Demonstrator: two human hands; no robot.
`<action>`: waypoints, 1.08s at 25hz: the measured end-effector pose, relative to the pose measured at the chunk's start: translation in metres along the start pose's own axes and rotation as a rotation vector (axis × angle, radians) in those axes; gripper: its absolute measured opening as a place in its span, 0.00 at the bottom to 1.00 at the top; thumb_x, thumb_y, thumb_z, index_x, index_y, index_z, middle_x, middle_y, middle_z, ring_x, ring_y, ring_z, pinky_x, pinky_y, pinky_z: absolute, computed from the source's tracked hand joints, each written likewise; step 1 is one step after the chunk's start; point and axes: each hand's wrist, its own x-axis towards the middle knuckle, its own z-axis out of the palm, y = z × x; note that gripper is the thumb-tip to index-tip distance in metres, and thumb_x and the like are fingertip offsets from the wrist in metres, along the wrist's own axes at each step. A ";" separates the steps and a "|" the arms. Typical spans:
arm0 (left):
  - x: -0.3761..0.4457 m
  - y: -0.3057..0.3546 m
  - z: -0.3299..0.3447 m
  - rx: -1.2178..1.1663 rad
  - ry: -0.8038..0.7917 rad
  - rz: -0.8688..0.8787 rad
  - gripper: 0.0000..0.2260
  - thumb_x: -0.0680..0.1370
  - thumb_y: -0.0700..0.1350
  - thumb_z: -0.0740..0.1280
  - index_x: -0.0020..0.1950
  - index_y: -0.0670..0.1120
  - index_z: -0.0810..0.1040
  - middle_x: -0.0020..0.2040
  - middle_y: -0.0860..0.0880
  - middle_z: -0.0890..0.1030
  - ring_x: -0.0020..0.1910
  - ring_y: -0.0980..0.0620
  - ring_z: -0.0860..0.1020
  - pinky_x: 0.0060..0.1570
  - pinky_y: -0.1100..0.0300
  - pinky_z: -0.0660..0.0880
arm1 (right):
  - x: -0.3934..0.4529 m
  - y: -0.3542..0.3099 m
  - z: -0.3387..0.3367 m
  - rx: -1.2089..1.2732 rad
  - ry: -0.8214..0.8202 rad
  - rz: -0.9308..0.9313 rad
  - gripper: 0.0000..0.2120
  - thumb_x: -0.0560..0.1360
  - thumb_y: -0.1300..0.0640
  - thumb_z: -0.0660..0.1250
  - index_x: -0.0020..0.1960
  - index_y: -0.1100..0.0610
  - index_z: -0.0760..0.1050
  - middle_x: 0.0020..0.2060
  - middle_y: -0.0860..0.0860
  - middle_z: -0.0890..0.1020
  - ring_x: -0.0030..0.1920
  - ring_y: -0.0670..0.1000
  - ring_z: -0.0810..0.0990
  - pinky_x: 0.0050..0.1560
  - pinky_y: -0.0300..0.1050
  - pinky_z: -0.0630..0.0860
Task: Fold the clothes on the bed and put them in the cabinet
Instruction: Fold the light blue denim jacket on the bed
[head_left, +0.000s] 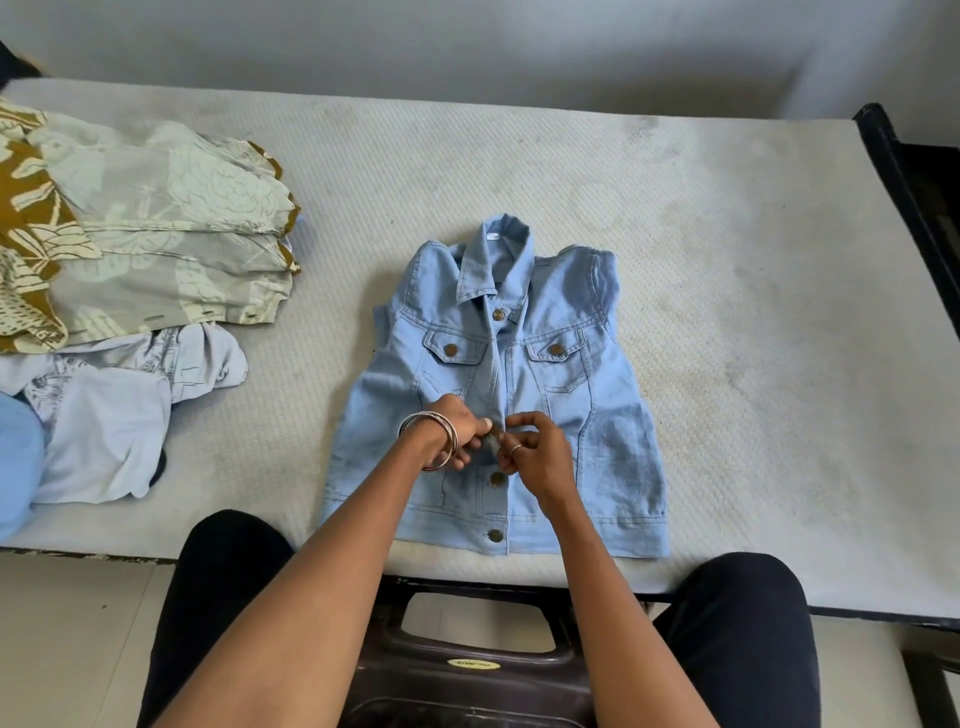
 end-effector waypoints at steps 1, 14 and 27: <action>0.001 0.000 -0.001 0.114 0.142 0.067 0.05 0.77 0.43 0.68 0.44 0.41 0.78 0.38 0.43 0.81 0.31 0.46 0.78 0.33 0.55 0.77 | 0.001 -0.002 -0.002 -0.017 -0.033 0.049 0.11 0.75 0.76 0.61 0.53 0.64 0.72 0.34 0.61 0.80 0.27 0.53 0.79 0.29 0.47 0.79; 0.054 0.021 0.003 0.509 0.469 0.223 0.28 0.68 0.43 0.77 0.64 0.42 0.70 0.64 0.38 0.69 0.57 0.36 0.75 0.56 0.47 0.73 | 0.044 -0.042 -0.028 -0.447 -0.056 -0.198 0.06 0.73 0.67 0.68 0.44 0.59 0.81 0.33 0.56 0.84 0.32 0.52 0.81 0.36 0.44 0.78; 0.080 0.025 -0.013 0.760 0.590 0.277 0.18 0.52 0.45 0.83 0.33 0.41 0.78 0.36 0.44 0.77 0.26 0.46 0.78 0.16 0.60 0.69 | 0.116 -0.043 0.036 -0.703 0.105 -0.211 0.09 0.77 0.57 0.67 0.52 0.60 0.81 0.49 0.61 0.81 0.52 0.62 0.78 0.49 0.49 0.73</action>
